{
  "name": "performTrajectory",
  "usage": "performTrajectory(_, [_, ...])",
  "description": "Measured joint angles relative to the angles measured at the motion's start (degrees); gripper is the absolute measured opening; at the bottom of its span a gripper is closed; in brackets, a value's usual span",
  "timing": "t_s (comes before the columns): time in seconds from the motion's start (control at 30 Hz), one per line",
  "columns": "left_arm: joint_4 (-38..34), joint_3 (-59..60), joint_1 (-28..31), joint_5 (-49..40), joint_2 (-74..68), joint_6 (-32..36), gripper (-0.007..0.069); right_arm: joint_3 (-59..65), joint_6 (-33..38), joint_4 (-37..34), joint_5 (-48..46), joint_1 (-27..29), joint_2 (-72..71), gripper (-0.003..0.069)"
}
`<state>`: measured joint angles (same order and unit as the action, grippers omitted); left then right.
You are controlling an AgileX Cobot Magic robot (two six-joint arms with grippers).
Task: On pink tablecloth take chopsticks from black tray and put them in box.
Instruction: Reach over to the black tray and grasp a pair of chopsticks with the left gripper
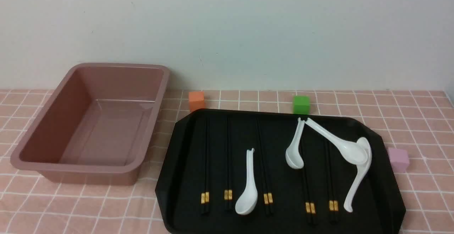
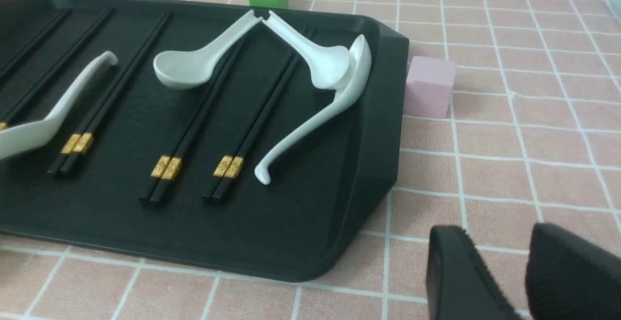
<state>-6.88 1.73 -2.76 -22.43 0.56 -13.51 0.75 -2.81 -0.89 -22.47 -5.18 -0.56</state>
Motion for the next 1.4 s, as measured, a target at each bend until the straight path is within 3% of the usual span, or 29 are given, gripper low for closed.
performTrajectory(0.2, [-0.55, 0.00, 0.00, 1.20, 0.00, 0.00, 0.0239, 0.00, 0.00, 0.00, 0.00, 0.00, 0.00, 0.0240])
performTrajectory(0.33, [-5.72, 0.00, 0.00, 3.44, 0.00, 0.00, 0.0239, 0.00, 0.00, 0.00, 0.00, 0.00, 0.00, 0.0240])
performTrajectory(0.57, [-33.54, 0.00, 0.00, 12.02, 0.00, 0.00, 0.0239, 0.00, 0.00, 0.00, 0.00, 0.00, 0.00, 0.0240])
performTrajectory(0.67, [-39.62, 0.00, 0.00, 15.83, 0.00, 0.21, 0.0239, 0.00, 0.00, 0.00, 0.00, 0.00, 0.00, 0.0240])
performTrajectory(0.93, [-41.82, 0.00, 0.00, 17.19, 0.00, 1.03, 0.0223, 0.00, 0.00, 0.00, 0.00, 0.00, 0.00, 0.0240])
performTrajectory(1.1, [-42.01, -4.18, 0.00, 12.36, 0.00, 2.61, 0.0059, 0.00, 0.00, 0.00, 0.00, 0.00, 0.00, 0.0240])
performTrajectory(1.17, [-41.87, -8.63, 0.00, 9.31, -0.92, 6.17, -0.0009, 0.00, 0.00, 0.00, 0.00, 0.00, 0.00, 0.0240])
performTrajectory(1.27, [-41.15, -13.32, 0.00, 5.47, -5.04, 10.29, -0.0013, 0.00, 0.00, 0.00, 0.00, 0.00, 0.00, 0.0240])
performTrajectory(1.4, [-37.08, -23.27, 0.00, -6.20, -21.01, 17.03, -0.0013, 0.00, 0.00, 0.00, 0.00, 0.00, 0.00, 0.0240])
